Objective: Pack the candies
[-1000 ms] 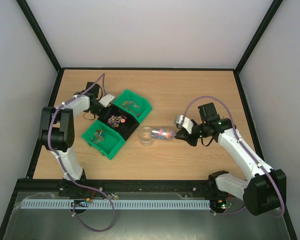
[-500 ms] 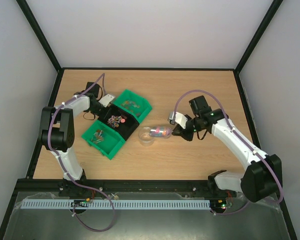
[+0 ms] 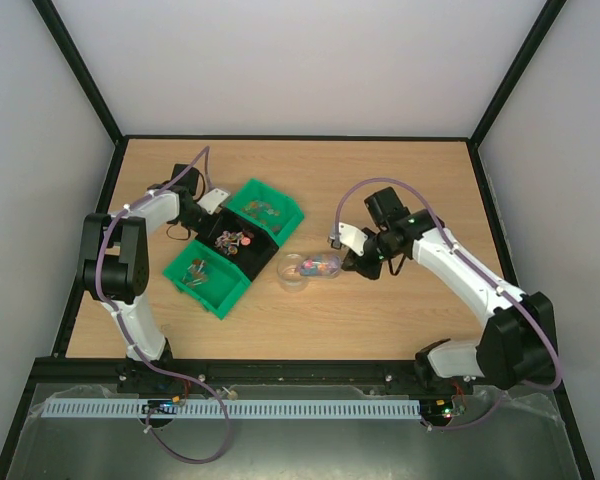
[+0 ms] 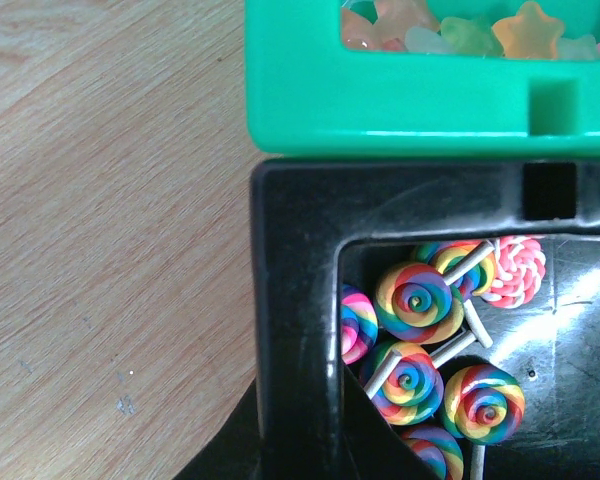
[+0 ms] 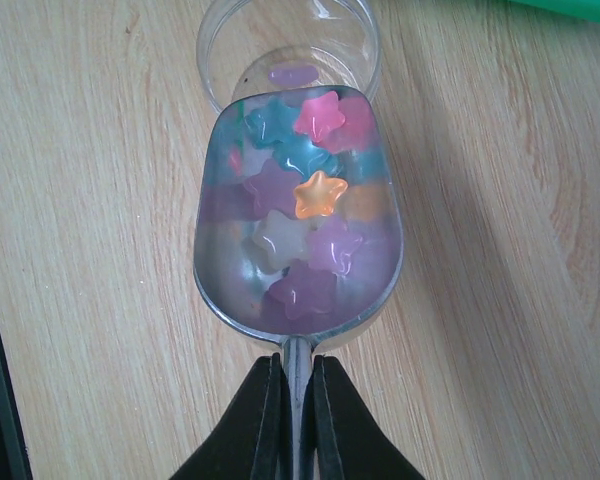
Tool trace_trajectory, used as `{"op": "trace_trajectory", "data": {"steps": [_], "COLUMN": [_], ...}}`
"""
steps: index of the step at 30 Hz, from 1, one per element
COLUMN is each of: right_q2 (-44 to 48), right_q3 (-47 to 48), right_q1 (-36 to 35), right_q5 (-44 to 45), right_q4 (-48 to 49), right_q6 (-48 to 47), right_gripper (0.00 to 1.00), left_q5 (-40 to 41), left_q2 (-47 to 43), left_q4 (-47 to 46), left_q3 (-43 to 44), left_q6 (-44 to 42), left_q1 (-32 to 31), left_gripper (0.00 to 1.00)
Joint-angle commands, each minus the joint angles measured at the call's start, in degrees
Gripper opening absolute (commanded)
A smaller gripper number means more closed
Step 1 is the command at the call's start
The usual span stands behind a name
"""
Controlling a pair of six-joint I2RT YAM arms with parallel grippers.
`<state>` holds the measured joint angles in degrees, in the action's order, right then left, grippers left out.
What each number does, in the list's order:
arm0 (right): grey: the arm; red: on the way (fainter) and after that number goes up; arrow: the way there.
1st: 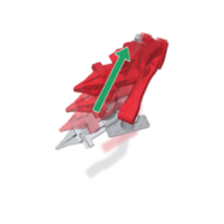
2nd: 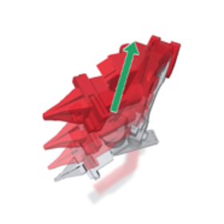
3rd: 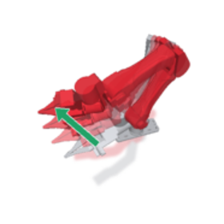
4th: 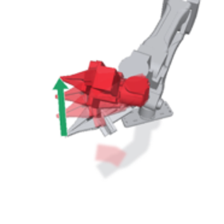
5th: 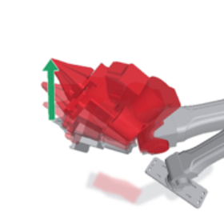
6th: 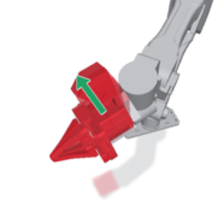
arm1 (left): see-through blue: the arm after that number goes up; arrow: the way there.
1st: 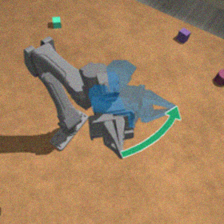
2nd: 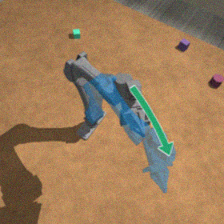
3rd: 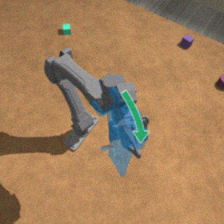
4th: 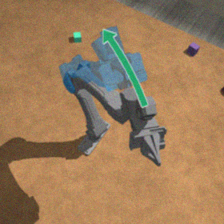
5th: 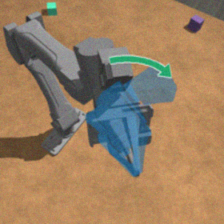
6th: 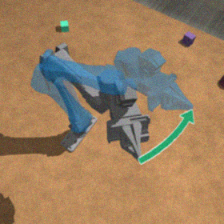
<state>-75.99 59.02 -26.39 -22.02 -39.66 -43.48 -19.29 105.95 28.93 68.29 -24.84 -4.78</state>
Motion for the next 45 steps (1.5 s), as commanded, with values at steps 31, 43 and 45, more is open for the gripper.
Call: {"op": "trace_trajectory", "data": {"steps": [31,43,45], "right_q2": [-6.9,-5.0,-3.5], "right_q3": [10.2,14.1,13.7], "right_q1": [-4.5,-4.5,-4.5], "right_q5": [5.1,5.5,8.5], "right_q4": [-8.8,-0.5,4.2], "right_q6": [2.7,14.5,18.3], "right_gripper": [0.01,0.01,0.01], "left_q5": [-0.7,-0.7,-0.8], "left_q2": [1.2,1.0,0.8], "left_q4": [-0.6,-0.5,-0.5], "left_q3": [-0.3,-0.2,-0.3], "left_q6": [1.9,1.9,1.9], "left_q1": [0.6,0.6,0.6], "left_gripper": [0.02,0.02,0.02]}}
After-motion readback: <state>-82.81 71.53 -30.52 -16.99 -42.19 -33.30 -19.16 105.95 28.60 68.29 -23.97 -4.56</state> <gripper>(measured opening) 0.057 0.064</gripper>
